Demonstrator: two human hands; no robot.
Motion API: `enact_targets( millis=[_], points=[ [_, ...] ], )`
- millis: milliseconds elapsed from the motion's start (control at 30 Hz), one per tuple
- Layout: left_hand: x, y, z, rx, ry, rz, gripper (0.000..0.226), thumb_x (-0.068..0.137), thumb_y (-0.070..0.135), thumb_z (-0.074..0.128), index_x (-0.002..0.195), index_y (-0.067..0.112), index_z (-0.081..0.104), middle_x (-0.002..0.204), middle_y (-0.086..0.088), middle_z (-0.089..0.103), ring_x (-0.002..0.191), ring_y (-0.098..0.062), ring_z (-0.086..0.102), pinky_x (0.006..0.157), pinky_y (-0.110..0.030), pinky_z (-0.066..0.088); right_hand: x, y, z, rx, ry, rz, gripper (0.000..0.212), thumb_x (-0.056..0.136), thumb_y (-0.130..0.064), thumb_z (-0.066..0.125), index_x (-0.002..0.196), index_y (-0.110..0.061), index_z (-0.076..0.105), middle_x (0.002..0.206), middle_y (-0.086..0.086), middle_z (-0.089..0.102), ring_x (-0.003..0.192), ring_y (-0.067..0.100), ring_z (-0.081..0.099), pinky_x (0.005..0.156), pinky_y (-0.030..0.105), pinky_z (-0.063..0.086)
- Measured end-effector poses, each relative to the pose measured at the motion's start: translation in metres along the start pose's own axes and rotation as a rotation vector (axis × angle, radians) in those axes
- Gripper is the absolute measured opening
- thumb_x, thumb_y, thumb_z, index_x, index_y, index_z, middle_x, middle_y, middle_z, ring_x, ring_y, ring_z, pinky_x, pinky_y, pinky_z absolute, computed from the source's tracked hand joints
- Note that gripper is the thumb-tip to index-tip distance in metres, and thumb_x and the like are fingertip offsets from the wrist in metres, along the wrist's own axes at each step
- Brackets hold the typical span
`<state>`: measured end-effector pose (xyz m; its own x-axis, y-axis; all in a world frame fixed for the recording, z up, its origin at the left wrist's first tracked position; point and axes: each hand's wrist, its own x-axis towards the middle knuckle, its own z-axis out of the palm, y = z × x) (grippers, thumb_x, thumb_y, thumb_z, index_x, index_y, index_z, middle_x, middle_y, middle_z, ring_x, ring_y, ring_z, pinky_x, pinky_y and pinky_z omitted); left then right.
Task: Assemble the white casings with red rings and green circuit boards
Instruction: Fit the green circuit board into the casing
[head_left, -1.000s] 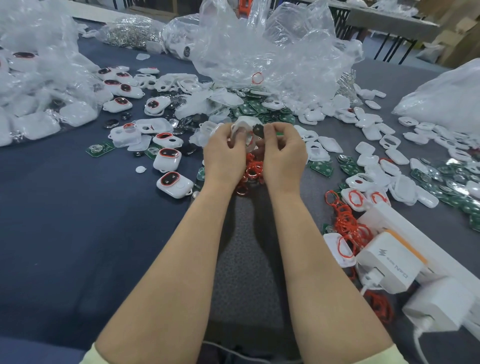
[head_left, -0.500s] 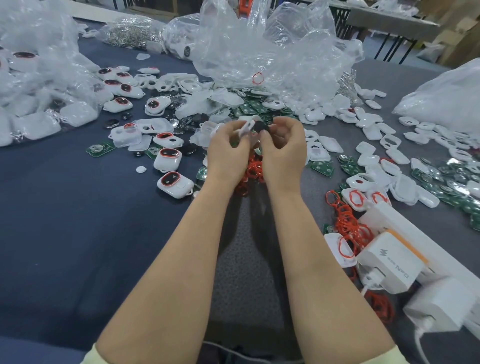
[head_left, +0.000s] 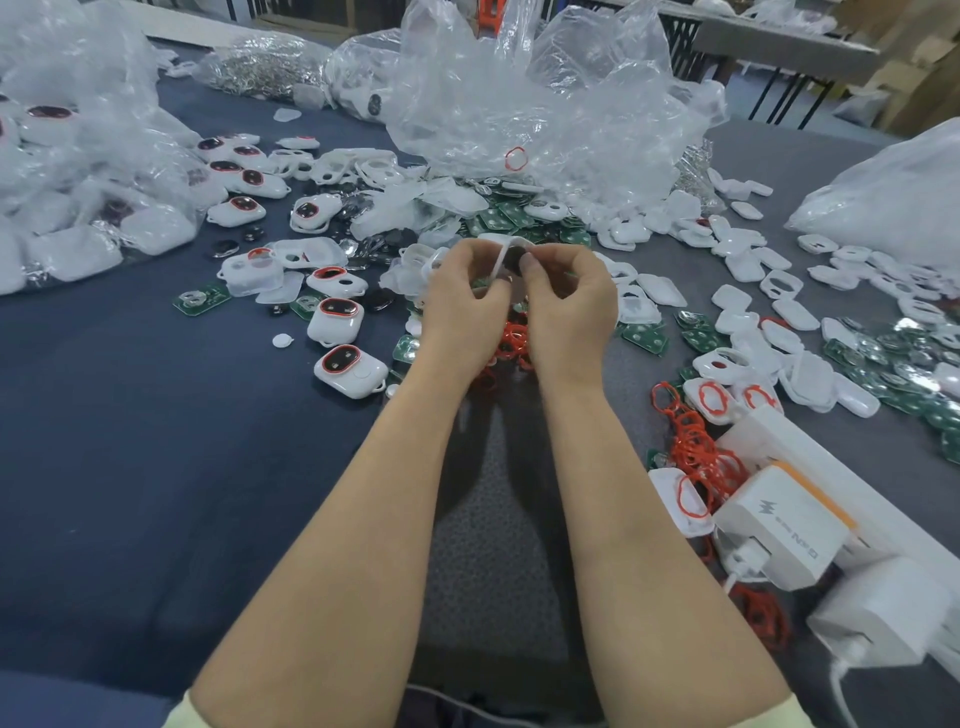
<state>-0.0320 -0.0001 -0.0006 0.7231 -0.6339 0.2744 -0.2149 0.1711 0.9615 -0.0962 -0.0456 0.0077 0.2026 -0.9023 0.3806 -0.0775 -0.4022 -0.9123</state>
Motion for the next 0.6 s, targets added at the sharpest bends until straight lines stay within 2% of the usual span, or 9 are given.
enact_targets(
  millis=[100,200,233,300,367,433,500,533,600],
  points=[
    [-0.0016,0.0008,0.0007,-0.015,-0.012,0.015,0.022,0.092,0.011,0.059,0.083,0.03,0.052,0.084,0.011,0.061,0.079,-0.001,0.059,0.074,-0.016,0.048,0.0022,0.0015,-0.0018,0.021,-0.025,0.034,0.005,0.087,-0.013,0.066,0.092,-0.014,0.066,0.097,0.012,0.065,0.082,0.021,0.062,0.082,0.034,0.052],
    [-0.0004,-0.0005,-0.0011,0.029,0.031,0.016,0.019,0.094,0.014,0.058,0.082,0.026,0.051,0.083,0.007,0.06,0.08,-0.008,0.058,0.078,-0.023,0.049,0.0039,0.0019,-0.004,0.118,-0.095,0.091,0.018,0.087,-0.012,0.067,0.099,-0.018,0.056,0.089,0.005,0.062,0.072,0.013,0.058,0.069,0.02,0.05],
    [0.0002,-0.0005,-0.0017,0.051,0.037,0.009,0.016,0.095,0.013,0.057,0.084,0.023,0.051,0.085,0.002,0.062,0.082,-0.012,0.059,0.079,-0.027,0.05,0.0047,0.0024,-0.0046,0.147,-0.126,0.12,0.02,0.087,-0.011,0.067,0.101,-0.018,0.056,0.09,0.006,0.063,0.075,0.014,0.06,0.07,0.021,0.051],
    [0.0,0.0002,-0.0023,0.103,0.028,-0.001,0.008,0.095,0.012,0.056,0.09,0.016,0.052,0.09,-0.005,0.064,0.084,-0.017,0.06,0.079,-0.028,0.049,0.0061,0.0027,-0.0058,0.121,-0.187,0.133,0.012,0.088,-0.01,0.065,0.096,-0.017,0.061,0.092,0.008,0.067,0.084,0.018,0.063,0.081,0.032,0.054],
    [-0.0011,0.0002,-0.0024,0.171,0.03,0.02,0.005,0.094,0.011,0.056,0.092,0.014,0.053,0.088,-0.004,0.064,0.078,-0.014,0.06,0.073,-0.019,0.046,0.006,0.0033,-0.0061,0.04,-0.198,0.095,0.01,0.088,-0.01,0.064,0.085,-0.019,0.063,0.086,0.004,0.067,0.084,0.017,0.062,0.085,0.04,0.053],
    [-0.0023,0.0008,-0.0026,0.227,0.05,0.044,0.007,0.094,0.011,0.056,0.092,0.016,0.053,0.081,0.003,0.061,0.069,-0.005,0.057,0.064,-0.006,0.04,0.0057,0.0047,-0.0051,-0.027,-0.167,0.07,0.009,0.087,-0.012,0.065,0.081,-0.018,0.063,0.081,0.002,0.066,0.081,0.019,0.062,0.083,0.041,0.052],
    [-0.0037,0.0014,-0.0033,0.274,0.072,0.053,0.007,0.094,0.012,0.056,0.091,0.018,0.054,0.075,0.008,0.058,0.065,0.003,0.053,0.059,-0.004,0.036,0.0045,0.0057,-0.0033,-0.05,-0.147,0.067,0.004,0.087,-0.013,0.066,0.083,-0.013,0.066,0.081,0.004,0.067,0.081,0.022,0.063,0.082,0.041,0.052],
    [-0.0043,0.0016,-0.0033,0.292,0.081,0.053,0.005,0.094,0.012,0.056,0.092,0.017,0.056,0.074,0.007,0.058,0.063,0.002,0.053,0.059,-0.005,0.036,0.0044,0.0063,-0.002,-0.056,-0.146,0.076,0.004,0.087,-0.014,0.066,0.084,-0.011,0.067,0.082,0.005,0.068,0.083,0.022,0.064,0.083,0.041,0.051],
    [-0.0054,0.0021,-0.0019,0.321,0.11,0.056,0.005,0.094,0.013,0.055,0.096,0.012,0.06,0.077,0.002,0.061,0.066,-0.009,0.056,0.062,-0.013,0.037,0.0036,0.0077,0.0005,-0.096,-0.126,0.079,0.009,0.087,-0.017,0.066,0.091,-0.009,0.07,0.089,0.008,0.07,0.086,0.022,0.064,0.086,0.039,0.05]
  ],
)
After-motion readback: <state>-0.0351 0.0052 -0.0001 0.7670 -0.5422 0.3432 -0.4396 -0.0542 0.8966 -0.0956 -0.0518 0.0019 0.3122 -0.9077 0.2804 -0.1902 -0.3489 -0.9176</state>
